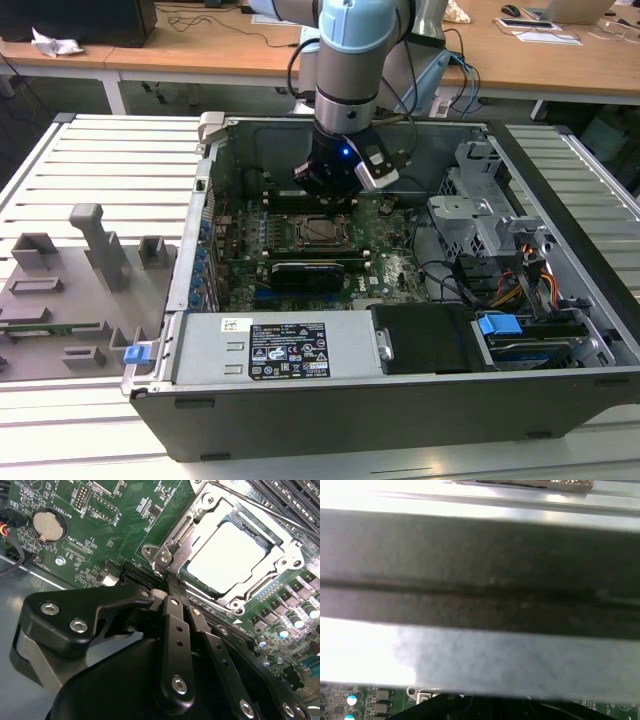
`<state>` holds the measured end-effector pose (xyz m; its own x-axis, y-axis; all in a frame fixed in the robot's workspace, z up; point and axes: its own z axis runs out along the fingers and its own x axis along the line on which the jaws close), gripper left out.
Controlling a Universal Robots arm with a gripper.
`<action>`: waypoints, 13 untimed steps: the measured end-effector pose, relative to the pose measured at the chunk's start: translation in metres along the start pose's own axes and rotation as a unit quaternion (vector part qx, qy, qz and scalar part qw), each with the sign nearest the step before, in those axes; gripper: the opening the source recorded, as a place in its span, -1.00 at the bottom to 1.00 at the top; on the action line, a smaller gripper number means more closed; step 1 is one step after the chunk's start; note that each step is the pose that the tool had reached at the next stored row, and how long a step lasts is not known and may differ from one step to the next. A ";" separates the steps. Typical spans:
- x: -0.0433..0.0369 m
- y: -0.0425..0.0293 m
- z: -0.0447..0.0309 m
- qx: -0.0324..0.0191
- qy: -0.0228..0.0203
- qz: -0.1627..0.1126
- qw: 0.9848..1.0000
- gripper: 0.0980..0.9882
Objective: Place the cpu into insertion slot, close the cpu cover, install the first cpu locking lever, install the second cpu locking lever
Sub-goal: 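Install the first cpu locking lever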
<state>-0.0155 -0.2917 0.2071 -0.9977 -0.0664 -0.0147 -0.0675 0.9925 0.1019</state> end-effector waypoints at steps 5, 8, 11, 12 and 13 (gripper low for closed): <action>-0.0001 0.0010 -0.0096 0.000 0.000 0.000 1.000 -0.98; 0.0001 -0.0023 -0.0100 0.000 0.000 0.000 1.000 -0.98; 0.0003 -0.0051 -0.0103 0.000 0.000 0.000 1.000 -0.98; 0.0004 -0.0067 -0.0104 0.000 0.000 0.000 1.000 -0.98; 0.0005 -0.0081 -0.0106 0.000 0.000 0.000 1.000 -0.98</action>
<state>-0.0156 -0.3008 0.2169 -0.9977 -0.0664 -0.0147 -0.0676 0.9925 0.1019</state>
